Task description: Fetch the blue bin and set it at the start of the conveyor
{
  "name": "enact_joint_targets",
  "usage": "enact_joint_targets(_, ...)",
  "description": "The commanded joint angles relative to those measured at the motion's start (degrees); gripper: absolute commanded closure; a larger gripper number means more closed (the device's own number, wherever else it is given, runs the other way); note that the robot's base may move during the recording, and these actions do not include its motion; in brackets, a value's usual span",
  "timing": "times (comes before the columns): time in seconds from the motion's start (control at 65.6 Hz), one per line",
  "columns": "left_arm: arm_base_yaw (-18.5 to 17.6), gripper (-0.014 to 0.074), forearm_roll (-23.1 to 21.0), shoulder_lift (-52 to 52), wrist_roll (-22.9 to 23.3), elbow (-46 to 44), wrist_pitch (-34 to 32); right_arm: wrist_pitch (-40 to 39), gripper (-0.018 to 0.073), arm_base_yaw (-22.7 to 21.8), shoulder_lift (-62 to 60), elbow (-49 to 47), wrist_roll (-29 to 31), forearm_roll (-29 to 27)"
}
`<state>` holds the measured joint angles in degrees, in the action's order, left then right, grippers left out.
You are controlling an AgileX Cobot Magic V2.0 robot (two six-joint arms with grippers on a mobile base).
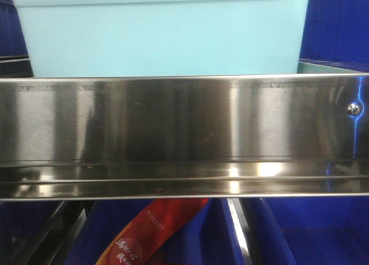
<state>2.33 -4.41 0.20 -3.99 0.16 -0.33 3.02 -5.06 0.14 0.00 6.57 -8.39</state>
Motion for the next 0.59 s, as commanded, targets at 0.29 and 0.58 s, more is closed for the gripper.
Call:
enact_joint_targets(0.29,0.02,0.0707,-0.42,-0.2,-0.21,-0.16,-0.93,-1.37,0.0721,0.14,-0.14,0.0,0.44,0.0)
enact_joint_targets(0.58,0.02,0.0707,-0.42,-0.2,-0.21,-0.16,-1.41,-1.58,0.0721,0.14,-0.14,0.0,0.44,0.0)
